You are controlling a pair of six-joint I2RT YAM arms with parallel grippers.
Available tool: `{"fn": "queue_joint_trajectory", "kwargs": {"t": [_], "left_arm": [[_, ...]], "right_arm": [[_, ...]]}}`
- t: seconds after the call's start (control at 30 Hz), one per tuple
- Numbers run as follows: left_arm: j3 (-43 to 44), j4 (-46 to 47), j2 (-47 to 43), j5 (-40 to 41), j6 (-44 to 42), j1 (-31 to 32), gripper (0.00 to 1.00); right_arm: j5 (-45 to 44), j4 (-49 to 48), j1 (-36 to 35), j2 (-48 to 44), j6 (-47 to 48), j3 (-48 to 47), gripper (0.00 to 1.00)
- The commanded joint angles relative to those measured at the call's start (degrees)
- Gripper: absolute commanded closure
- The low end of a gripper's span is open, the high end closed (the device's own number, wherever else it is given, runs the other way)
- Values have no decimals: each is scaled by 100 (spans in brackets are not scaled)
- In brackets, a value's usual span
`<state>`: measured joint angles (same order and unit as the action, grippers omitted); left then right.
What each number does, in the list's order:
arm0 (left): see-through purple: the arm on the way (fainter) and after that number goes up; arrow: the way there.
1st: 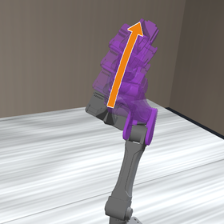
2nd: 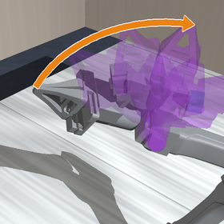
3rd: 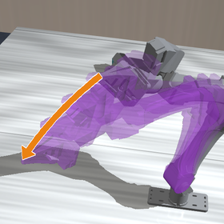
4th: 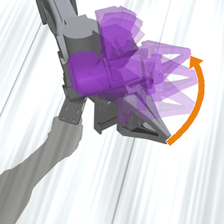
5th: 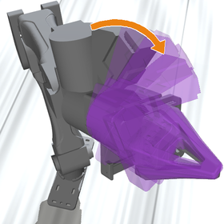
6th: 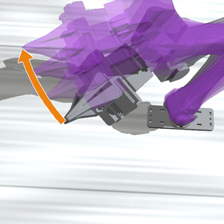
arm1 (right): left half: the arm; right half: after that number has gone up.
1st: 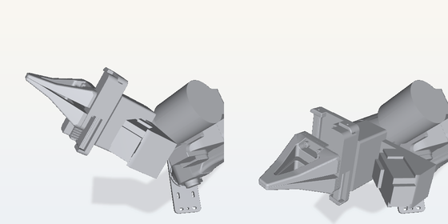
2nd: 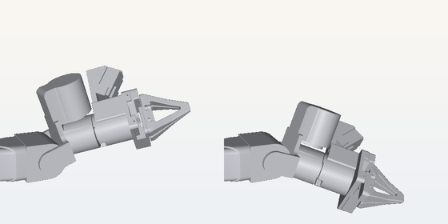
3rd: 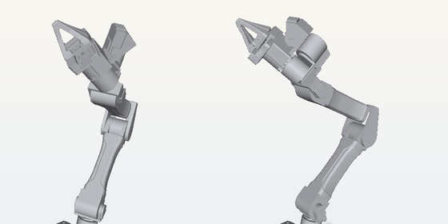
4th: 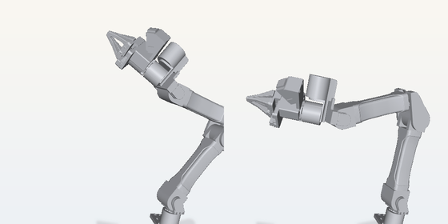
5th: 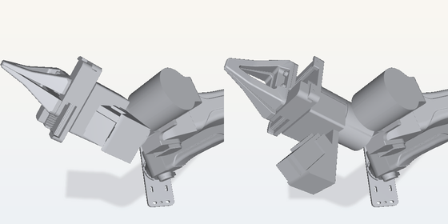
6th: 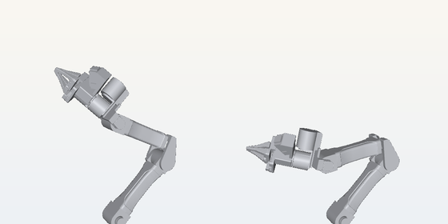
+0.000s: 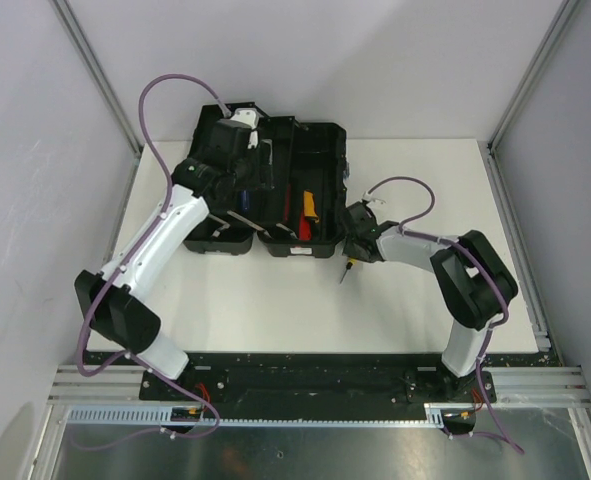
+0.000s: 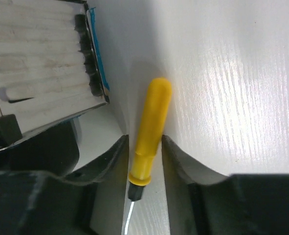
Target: Pack the tool kit
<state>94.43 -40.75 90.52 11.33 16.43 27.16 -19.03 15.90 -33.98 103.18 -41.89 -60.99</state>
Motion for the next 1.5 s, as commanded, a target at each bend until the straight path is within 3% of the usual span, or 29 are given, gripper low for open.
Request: {"fn": "queue_joint_trajectory", "kwargs": {"t": [0.0,0.13,0.2,0.5,0.7,0.97,1.47], "left_arm": [[-41,50,-386,-47,-125,24,27],[-70,50,-472,-74,-109,26,26],[-75,48,-537,-102,-101,22,25],[24,144,-988,142,-102,1,22],[94,163,-1208,483,-67,-147,20],[-255,185,-1693,129,242,-1006,20],[-1579,270,-2489,-791,856,-2627,19]], "right_arm": [[-221,246,-111,171,67,-14,70],[-252,263,-103,9,67,-18,94],[-504,341,-99,-230,54,-18,99],[-1587,298,-244,-2373,380,-134,100],[-1387,-17,-369,-2762,912,-660,100],[-23,-1406,-437,-1575,1429,-1902,100],[1028,-1445,-799,1783,1454,-5451,100]]}}
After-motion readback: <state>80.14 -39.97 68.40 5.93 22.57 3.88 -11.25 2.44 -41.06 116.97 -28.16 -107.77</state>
